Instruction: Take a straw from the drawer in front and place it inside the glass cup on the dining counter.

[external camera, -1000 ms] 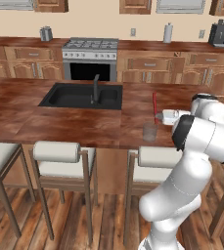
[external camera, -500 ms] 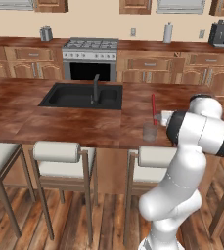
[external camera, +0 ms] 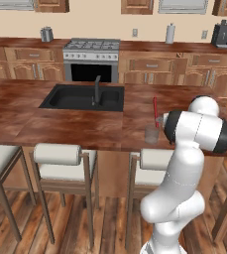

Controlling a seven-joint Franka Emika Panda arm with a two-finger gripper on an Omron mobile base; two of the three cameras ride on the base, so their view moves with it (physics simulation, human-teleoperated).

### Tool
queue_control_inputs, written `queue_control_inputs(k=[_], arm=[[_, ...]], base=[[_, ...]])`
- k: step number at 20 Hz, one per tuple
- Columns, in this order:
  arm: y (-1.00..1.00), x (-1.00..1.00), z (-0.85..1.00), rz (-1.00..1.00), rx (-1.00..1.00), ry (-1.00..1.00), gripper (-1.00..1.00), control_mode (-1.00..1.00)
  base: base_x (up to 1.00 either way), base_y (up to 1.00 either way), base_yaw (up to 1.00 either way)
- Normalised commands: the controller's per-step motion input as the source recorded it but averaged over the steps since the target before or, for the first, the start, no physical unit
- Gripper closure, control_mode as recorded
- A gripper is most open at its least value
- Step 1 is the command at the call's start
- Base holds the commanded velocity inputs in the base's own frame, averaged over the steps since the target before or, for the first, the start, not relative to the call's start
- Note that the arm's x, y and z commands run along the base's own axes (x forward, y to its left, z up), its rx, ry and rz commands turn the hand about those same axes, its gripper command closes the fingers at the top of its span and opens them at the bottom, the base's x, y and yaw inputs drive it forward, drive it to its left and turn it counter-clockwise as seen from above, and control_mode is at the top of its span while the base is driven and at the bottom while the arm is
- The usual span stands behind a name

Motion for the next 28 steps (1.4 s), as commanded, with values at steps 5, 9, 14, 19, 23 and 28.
queue_control_inputs(k=[5, 9, 14, 19, 23, 28], arm=[[0.00, 0.27, -0.22, 0.00, 0.00, 0.00, 1.00, -1.00], [-0.02, 0.22, -0.14, 0.00, 0.00, 0.00, 1.00, -1.00], [-0.05, 0.21, -0.14, 0.00, 0.00, 0.00, 1.00, -1.00], [0.00, 0.21, -0.22, 0.00, 0.00, 0.00, 1.00, -1.00], [-0.01, 0.25, -0.23, 0.00, 0.00, 0.00, 1.00, -1.00], [-0.07, 0.20, -0.18, 0.00, 0.00, 0.00, 1.00, -1.00]], base=[[0.00, 0.00, 0.00], [0.00, 0.00, 0.00], [0.00, 0.00, 0.00], [0.00, 0.00, 0.00], [0.00, 0.00, 0.00], [0.00, 0.00, 0.00]])
